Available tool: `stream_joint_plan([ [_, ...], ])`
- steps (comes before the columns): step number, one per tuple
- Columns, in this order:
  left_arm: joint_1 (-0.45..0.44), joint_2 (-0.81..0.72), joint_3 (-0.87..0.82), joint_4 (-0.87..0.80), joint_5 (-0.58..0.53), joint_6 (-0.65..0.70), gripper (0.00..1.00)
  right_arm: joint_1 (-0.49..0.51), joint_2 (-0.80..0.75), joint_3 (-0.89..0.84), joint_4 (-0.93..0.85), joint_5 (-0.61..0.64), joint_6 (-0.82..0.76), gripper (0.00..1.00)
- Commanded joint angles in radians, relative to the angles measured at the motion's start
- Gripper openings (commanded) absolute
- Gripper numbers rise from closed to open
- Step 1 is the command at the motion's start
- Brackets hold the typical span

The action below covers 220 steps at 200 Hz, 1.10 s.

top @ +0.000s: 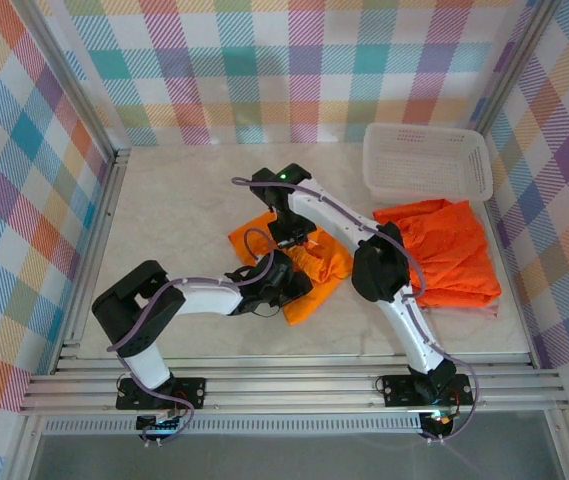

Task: Fold and stack the shorts

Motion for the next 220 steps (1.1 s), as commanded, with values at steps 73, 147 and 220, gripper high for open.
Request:
stream_joint_plan([
  [73, -0.016, -0.465, -0.156, -0.214, -0.197, -0.037, 0.96, -0.030, 0.013, -0.045, 0.163, -0.330, 0.053, 0.31],
  [147, 0.031, -1.017, -0.141, -0.592, -0.455, 0.034, 1.00, -0.030, -0.143, -0.308, 0.597, -0.891, 0.234, 0.65],
  [220, 0.284, -0.832, -0.008, -0.377, -0.082, 0.019, 1.00, -0.186, -0.598, -0.783, 0.907, -0.768, 0.281, 0.93],
])
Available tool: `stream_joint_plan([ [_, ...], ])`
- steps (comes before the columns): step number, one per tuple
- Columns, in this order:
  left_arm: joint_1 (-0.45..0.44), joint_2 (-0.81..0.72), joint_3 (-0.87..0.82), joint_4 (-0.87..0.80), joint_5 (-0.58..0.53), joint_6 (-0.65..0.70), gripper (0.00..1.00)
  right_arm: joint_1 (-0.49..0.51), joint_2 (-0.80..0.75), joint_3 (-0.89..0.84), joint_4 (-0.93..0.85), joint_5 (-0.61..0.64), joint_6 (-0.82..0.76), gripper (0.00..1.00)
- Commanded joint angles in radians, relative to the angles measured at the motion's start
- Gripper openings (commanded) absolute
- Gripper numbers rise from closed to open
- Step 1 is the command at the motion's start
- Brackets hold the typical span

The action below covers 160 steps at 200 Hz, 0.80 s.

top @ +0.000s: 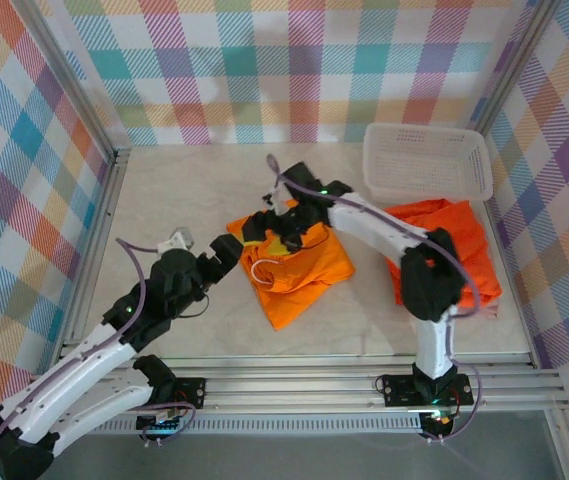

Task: Fold and stack the shorts

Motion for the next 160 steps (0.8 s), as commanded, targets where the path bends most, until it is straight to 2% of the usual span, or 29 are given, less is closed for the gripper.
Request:
stream_joint_plan([
  [1, 0.076, 0.095, 0.059, 0.134, 0.189, -0.013, 1.00, -0.082, -0.118, -0.099, 0.108, 0.077, 0.008, 0.93],
  [15, 0.087, 0.185, 0.099, 0.194, 0.244, -0.022, 1.00, -0.129, -0.153, -0.146, 0.091, 0.122, -0.002, 0.96],
  [54, 0.085, 0.470, 0.193, 0.396, 0.376, -0.084, 1.00, -0.220, -0.128, -0.237, 0.106, 0.142, 0.015, 0.96],
  [110, 0.093, 0.790, 0.257, 0.527, 0.382, -0.081, 1.00, -0.240, -0.046, -0.365, 0.217, 0.123, 0.079, 0.96],
  [160, 0.171, 0.881, 0.172, 0.538, 0.360, -0.026, 1.00, -0.235, -0.100, -0.559, 0.321, 0.095, 0.149, 0.96],
])
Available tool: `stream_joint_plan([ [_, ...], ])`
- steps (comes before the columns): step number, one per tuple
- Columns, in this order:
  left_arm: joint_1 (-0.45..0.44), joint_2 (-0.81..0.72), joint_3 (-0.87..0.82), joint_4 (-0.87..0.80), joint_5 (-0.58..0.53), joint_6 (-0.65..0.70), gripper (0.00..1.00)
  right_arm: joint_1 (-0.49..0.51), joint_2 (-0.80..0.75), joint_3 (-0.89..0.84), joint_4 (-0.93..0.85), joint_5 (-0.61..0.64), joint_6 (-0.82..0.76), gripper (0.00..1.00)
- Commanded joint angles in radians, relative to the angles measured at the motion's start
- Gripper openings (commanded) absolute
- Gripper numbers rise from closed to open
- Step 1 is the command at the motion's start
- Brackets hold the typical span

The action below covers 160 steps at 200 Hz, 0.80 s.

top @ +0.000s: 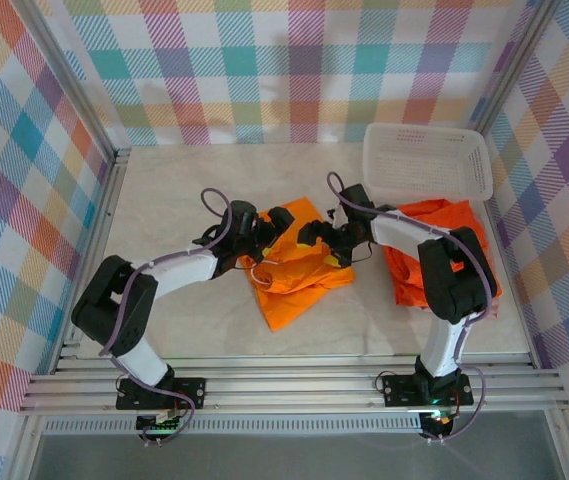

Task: Fold and stack the shorts

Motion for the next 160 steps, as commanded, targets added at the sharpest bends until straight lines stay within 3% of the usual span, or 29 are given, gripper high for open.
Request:
stream_joint_plan([
  [1, 0.053, 0.007, -0.051, 0.035, -0.002, 0.041, 1.00, 0.001, -0.051, -0.101, 0.068, -0.033, 0.059, 0.96],
  [34, 0.102, -0.024, -0.090, 0.020, 0.049, 0.090, 1.00, 0.039, -0.106, -0.232, 0.132, -0.052, 0.112, 0.96],
  [56, 0.098, -0.124, -0.058, -0.051, 0.089, 0.139, 1.00, 0.072, -0.185, -0.247, 0.124, -0.042, 0.104, 0.96],
  [95, -0.007, -0.288, 0.032, -0.244, 0.098, 0.111, 1.00, 0.073, -0.398, -0.159, -0.061, 0.192, -0.031, 0.99],
  [117, -0.079, -0.286, -0.019, -0.176, 0.098, 0.023, 1.00, 0.036, -0.448, -0.114, -0.175, 0.271, -0.103, 0.99],
  [160, -0.162, -0.169, -0.149, -0.044, 0.046, -0.035, 1.00, -0.110, -0.492, -0.150, -0.217, 0.229, -0.150, 0.99],
])
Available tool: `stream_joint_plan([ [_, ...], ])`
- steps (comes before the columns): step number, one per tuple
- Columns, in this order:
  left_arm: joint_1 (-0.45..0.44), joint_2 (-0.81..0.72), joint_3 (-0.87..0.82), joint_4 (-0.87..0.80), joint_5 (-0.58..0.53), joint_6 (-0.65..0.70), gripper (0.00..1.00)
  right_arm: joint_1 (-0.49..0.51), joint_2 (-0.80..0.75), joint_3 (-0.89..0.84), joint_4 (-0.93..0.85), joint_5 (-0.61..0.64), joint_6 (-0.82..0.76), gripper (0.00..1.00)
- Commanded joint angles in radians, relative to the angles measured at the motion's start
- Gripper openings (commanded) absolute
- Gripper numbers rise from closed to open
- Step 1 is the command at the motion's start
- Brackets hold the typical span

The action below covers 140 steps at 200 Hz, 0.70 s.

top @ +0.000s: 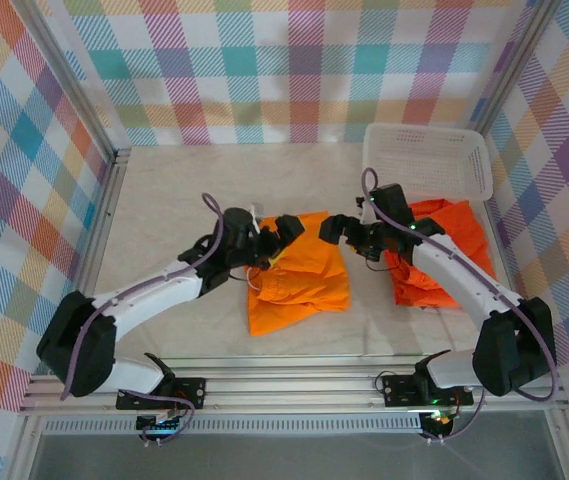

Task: Fold and stack the shorts

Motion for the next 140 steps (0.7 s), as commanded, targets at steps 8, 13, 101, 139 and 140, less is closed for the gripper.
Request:
stream_joint_plan([
  [8, -0.023, 0.081, -0.111, 0.034, -0.049, -0.047, 1.00, -0.078, -0.016, -0.037, -0.095, -0.010, -0.079, 0.99],
  [13, -0.023, 0.084, -0.132, 0.039, -0.055, -0.047, 1.00, -0.085, -0.014, -0.037, -0.097, -0.019, -0.090, 1.00],
  [101, -0.012, 0.074, -0.293, 0.012, -0.086, 0.054, 1.00, -0.060, 0.319, 0.045, -0.077, -0.234, -0.286, 1.00],
  [139, -0.012, 0.064, -0.305, 0.004, -0.091, 0.058, 1.00, -0.021, 0.418, 0.078, -0.046, -0.228, -0.285, 0.97],
  [140, -0.012, 0.064, -0.305, 0.004, -0.091, 0.057, 1.00, -0.020, 0.421, 0.079, -0.044, -0.228, -0.285, 0.97],
])
